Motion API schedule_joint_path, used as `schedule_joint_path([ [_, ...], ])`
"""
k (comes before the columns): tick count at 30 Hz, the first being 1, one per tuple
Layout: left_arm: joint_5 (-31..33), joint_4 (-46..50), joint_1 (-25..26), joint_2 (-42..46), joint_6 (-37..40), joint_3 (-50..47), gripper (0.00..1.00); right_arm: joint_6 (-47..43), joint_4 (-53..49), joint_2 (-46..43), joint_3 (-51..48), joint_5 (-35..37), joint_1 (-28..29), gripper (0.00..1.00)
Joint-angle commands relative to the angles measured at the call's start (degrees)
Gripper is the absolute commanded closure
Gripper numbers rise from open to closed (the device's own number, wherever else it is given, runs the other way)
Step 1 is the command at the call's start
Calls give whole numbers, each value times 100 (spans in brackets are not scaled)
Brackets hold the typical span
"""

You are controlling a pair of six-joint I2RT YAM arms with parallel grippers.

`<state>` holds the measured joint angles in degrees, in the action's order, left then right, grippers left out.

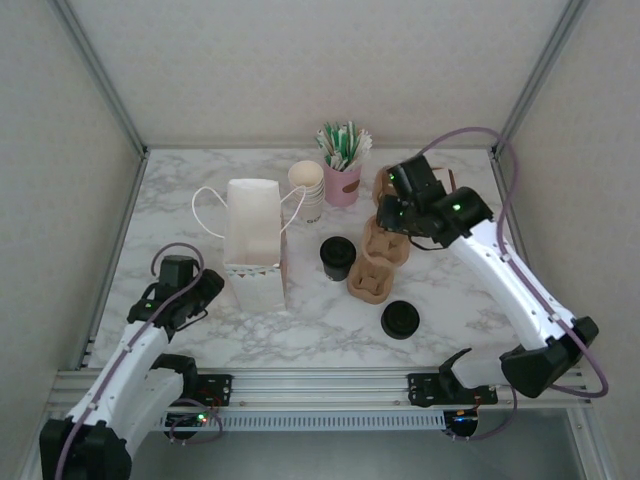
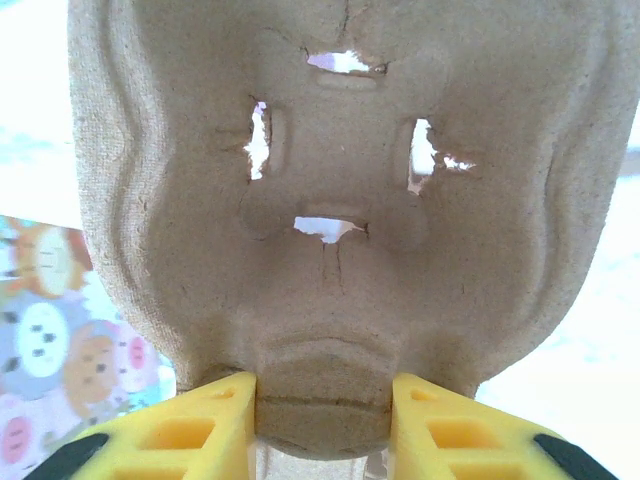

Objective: Pack the takeout coffee

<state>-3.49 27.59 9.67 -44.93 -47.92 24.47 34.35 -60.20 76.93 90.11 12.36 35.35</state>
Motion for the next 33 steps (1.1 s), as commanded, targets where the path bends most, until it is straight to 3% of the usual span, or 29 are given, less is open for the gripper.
schedule_joint_path([
  [1,368,-423,382,-178,-230,-86,47,-618,95,-74,473,15,216,67],
  [16,911,-975,1809,55,-1124,-451,43,-1540,247,1035,3149,13,1367,67],
  [33,1535,-1340,3537,-849,-1617,128,37,-2409,559,2114,3924,-407,2251,67],
])
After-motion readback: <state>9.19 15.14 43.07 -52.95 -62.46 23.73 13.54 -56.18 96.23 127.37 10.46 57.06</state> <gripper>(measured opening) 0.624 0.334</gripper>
